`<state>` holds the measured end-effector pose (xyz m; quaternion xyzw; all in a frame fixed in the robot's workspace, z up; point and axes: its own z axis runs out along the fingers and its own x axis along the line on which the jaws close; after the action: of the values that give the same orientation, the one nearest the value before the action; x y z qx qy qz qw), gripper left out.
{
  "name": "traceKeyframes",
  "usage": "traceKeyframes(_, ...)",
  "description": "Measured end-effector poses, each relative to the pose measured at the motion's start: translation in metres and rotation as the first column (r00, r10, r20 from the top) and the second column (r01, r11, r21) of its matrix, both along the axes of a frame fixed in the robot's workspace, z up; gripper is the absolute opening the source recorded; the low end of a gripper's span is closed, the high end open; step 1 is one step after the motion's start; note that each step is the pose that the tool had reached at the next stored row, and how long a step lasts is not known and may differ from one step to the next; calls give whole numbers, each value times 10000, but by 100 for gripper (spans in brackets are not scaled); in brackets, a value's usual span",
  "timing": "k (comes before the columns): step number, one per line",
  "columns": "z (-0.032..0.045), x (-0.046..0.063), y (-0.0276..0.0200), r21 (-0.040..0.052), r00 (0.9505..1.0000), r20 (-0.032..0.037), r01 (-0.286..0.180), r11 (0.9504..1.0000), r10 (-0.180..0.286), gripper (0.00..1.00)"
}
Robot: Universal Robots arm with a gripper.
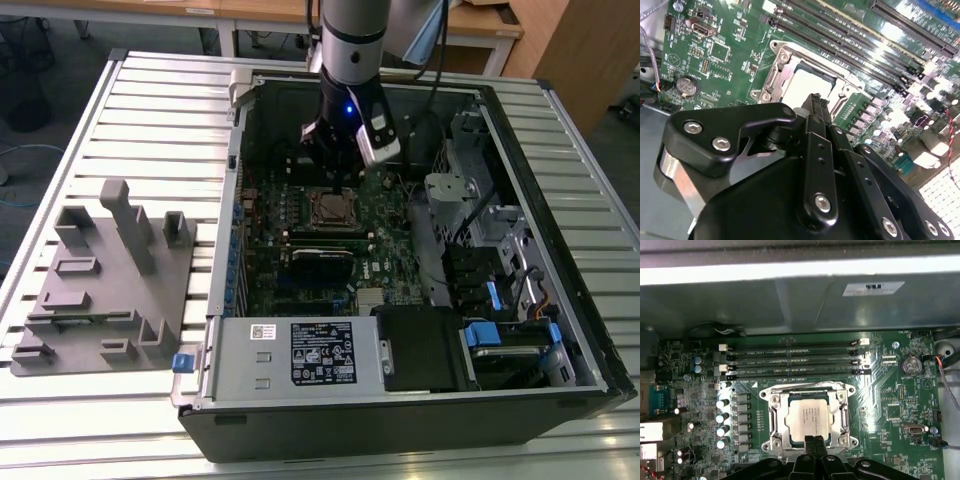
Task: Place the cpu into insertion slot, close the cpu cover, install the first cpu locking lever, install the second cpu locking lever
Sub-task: 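Install the second cpu locking lever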
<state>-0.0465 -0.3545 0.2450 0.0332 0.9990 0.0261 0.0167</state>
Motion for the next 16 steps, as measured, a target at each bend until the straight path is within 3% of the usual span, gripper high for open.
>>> traceKeyframes(16,0,0,-229,1,10000,0,0,10000,0,10)
